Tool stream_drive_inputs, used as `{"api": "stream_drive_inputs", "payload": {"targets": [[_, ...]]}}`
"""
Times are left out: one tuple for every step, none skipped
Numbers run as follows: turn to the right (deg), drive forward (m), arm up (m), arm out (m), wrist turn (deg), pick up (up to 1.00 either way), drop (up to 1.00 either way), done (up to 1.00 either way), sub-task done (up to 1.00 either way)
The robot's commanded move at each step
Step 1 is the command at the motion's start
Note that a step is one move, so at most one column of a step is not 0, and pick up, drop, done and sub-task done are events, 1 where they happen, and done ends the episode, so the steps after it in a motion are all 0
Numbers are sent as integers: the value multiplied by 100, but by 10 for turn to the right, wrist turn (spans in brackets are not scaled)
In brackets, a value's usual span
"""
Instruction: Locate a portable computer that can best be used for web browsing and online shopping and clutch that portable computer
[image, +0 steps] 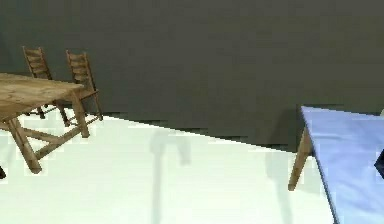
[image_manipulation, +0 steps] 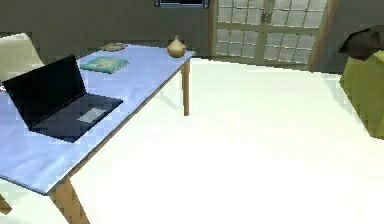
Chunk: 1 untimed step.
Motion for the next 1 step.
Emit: {"api": "stream_drive_inputs", "payload": {"targets": [[-270, 0, 0, 0, 0, 0, 0, 0, 0]]}}
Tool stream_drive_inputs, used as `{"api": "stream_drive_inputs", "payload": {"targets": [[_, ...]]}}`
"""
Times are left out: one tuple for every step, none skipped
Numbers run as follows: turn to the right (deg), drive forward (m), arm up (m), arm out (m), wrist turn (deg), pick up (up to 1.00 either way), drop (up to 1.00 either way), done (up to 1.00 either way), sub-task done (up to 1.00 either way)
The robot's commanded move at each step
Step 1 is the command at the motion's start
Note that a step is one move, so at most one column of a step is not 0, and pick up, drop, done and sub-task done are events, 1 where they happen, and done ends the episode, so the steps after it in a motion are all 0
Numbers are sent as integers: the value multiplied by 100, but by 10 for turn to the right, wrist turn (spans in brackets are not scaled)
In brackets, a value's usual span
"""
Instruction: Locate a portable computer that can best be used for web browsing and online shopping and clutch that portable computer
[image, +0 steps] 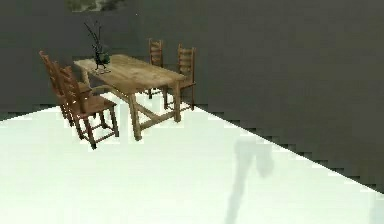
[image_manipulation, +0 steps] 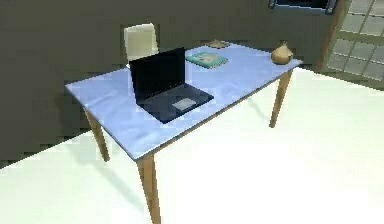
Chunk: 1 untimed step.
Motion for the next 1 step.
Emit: {"api": "stream_drive_inputs", "payload": {"targets": [[450, 0, 0, 0, 0, 0, 0, 0, 0]]}}
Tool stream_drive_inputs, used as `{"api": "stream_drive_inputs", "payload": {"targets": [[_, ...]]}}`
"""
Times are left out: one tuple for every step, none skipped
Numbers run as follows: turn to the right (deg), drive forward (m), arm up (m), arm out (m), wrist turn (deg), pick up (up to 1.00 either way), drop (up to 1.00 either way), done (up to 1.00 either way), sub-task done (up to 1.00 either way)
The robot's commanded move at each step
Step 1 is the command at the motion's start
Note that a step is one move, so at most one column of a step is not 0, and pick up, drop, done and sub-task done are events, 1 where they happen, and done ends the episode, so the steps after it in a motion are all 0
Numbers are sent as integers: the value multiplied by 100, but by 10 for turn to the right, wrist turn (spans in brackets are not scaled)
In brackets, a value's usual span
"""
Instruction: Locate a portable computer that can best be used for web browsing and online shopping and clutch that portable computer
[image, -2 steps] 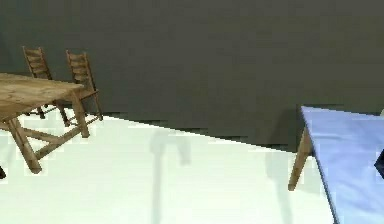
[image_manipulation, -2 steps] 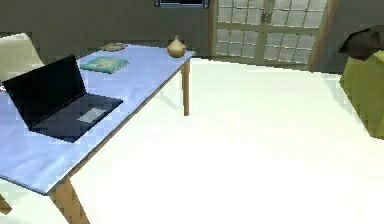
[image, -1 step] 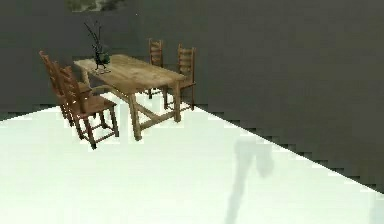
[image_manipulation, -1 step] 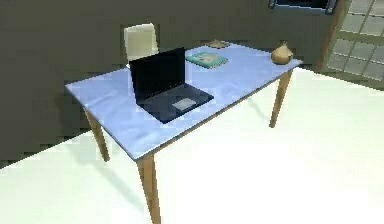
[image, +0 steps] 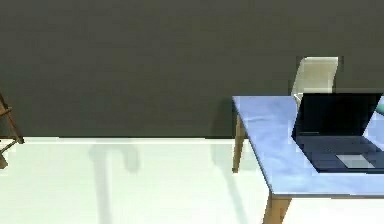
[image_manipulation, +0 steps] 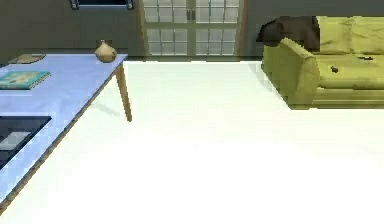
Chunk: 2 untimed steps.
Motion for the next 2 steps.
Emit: {"api": "stream_drive_inputs", "payload": {"targets": [[450, 0, 0, 0, 0, 0, 0, 0, 0], [210, 0, 0, 0, 0, 0, 0, 0, 0]]}}
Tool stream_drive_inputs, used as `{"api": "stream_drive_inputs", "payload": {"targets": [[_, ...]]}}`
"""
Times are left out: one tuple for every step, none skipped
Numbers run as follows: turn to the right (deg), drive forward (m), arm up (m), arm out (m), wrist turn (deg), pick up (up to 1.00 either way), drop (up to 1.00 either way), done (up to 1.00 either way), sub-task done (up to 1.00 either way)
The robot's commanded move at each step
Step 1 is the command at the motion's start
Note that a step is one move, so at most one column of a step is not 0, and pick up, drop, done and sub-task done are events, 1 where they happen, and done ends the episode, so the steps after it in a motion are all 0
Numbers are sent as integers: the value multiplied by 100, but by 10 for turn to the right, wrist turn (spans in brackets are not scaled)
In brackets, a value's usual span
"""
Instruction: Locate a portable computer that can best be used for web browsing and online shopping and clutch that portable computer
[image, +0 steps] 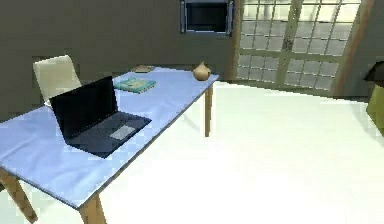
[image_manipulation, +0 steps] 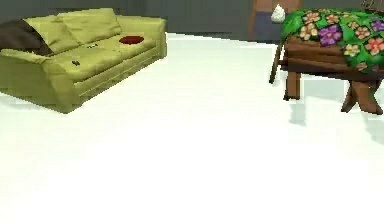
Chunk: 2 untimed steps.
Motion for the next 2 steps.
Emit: {"api": "stream_drive_inputs", "payload": {"targets": [[0, 35, 0, 0, 0, 0, 0, 0, 0], [-450, 0, 0, 0, 0, 0, 0, 0, 0]]}}
